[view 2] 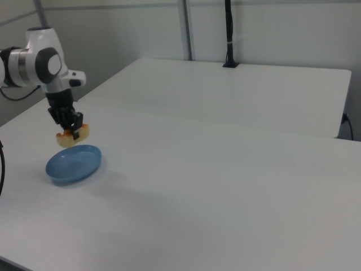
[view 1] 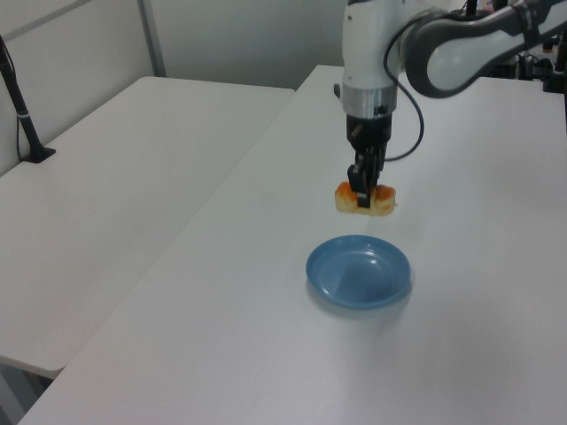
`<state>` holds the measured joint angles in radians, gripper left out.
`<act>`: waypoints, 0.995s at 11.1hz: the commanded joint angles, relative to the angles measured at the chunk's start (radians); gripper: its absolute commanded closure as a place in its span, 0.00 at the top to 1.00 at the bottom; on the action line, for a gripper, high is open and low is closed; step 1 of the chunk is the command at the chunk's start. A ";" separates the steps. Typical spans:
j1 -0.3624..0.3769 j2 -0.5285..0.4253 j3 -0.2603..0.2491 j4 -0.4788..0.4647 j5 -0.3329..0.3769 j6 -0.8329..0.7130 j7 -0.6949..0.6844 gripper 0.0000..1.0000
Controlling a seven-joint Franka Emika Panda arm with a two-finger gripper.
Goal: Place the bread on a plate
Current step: 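Carry the held bread roll over the blue plate, then lower the bread roll onto the plate and open the gripper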
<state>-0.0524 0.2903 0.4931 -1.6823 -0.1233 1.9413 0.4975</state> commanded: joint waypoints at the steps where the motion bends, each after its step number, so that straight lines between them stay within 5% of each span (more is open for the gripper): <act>1: 0.057 0.053 0.002 -0.060 -0.099 0.105 0.174 0.34; 7: 0.074 0.138 0.002 -0.060 -0.199 0.199 0.289 0.37; 8: 0.072 0.139 0.002 -0.060 -0.199 0.197 0.289 0.76; 9: 0.072 0.139 0.002 -0.060 -0.199 0.194 0.300 0.89; 11: 0.072 0.138 0.002 -0.060 -0.199 0.192 0.317 0.95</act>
<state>0.0112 0.4369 0.4991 -1.7338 -0.3008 2.1185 0.7738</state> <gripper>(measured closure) 0.401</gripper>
